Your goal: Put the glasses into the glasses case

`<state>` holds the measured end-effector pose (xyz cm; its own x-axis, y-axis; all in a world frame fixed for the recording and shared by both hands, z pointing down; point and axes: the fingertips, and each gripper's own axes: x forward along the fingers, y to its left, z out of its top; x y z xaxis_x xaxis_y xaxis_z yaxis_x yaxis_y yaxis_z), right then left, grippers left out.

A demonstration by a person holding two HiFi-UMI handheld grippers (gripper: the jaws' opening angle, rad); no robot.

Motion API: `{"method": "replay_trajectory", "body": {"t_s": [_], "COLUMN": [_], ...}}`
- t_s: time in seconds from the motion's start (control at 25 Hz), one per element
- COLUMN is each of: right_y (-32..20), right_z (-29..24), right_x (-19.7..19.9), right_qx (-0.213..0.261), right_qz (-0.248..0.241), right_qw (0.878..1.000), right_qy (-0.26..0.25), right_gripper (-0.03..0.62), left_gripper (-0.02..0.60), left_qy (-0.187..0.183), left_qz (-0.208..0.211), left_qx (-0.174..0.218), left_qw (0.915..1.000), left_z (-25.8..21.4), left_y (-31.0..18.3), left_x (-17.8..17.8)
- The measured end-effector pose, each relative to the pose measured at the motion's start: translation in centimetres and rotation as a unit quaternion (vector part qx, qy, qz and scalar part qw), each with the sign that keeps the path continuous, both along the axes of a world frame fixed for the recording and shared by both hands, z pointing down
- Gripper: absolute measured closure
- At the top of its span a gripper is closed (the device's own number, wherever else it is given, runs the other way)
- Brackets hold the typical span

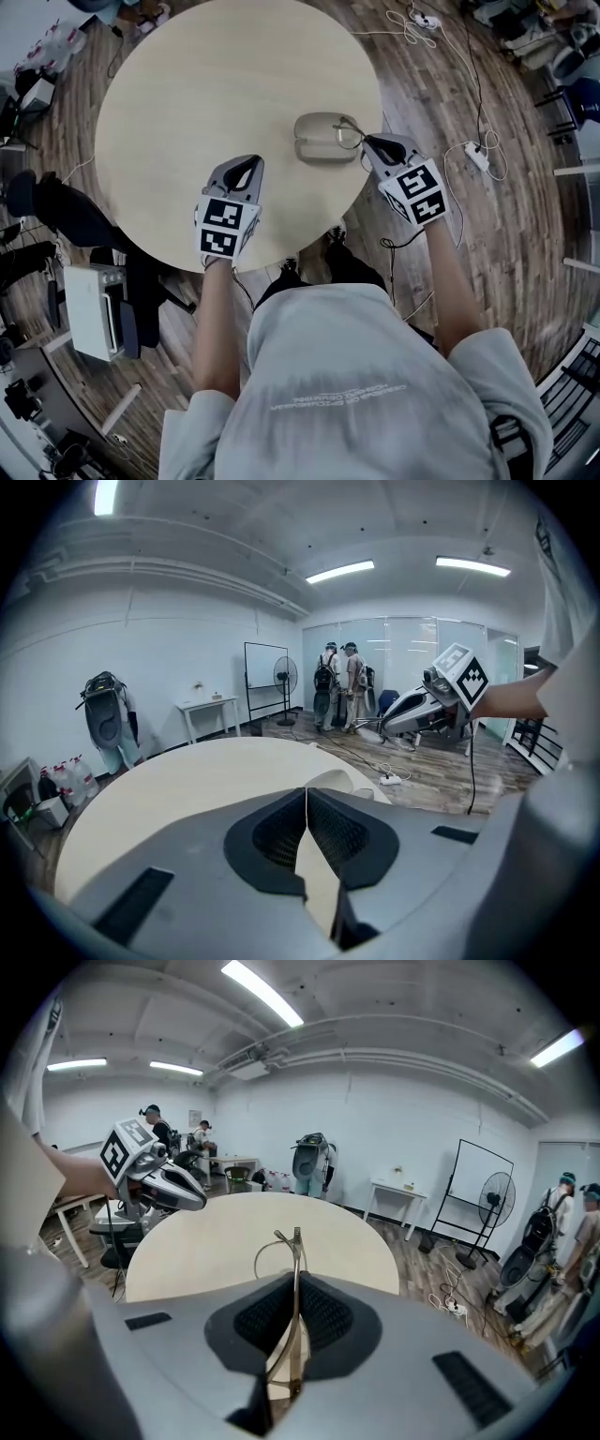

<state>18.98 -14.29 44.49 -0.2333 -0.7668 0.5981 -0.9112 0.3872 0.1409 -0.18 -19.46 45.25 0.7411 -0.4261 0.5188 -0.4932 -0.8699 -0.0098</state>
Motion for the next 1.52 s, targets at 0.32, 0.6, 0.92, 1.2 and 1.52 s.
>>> {"method": "replay_trajectory", "body": {"t_s": [0.32, 0.6, 0.92, 1.2, 1.52], "right_y": [-3.7, -6.0, -7.3, -7.7, -7.2], "right_z": [1.5, 3.8, 6.6, 9.5, 11.5], "right_x": [0.3, -0.2, -0.7, -1.0, -2.2], "right_qx": [-0.012, -0.028, -0.05, -0.074, -0.1], "right_qz": [-0.06, -0.116, -0.189, -0.23, -0.265], "right_qw": [0.998, 0.992, 0.979, 0.968, 0.958], "right_qy": [0.011, 0.032, 0.05, 0.062, 0.052], "right_gripper": [0.579, 0.579, 0.579, 0.579, 0.579], "left_gripper": [0.566, 0.566, 0.566, 0.566, 0.566], "left_qy": [-0.014, -0.028, -0.035, -0.041, -0.045], "left_qz": [-0.025, -0.054, -0.093, -0.115, -0.134], "left_qx": [-0.001, -0.006, -0.015, -0.03, -0.044], "left_qw": [0.9996, 0.9981, 0.9949, 0.992, 0.9889], "left_z": [-0.1, 0.5, 1.3, 2.9, 4.3], "left_y": [-1.2, -1.7, -2.4, -2.2, -1.6], "left_x": [1.1, 1.0, 1.1, 1.3, 1.4]}}
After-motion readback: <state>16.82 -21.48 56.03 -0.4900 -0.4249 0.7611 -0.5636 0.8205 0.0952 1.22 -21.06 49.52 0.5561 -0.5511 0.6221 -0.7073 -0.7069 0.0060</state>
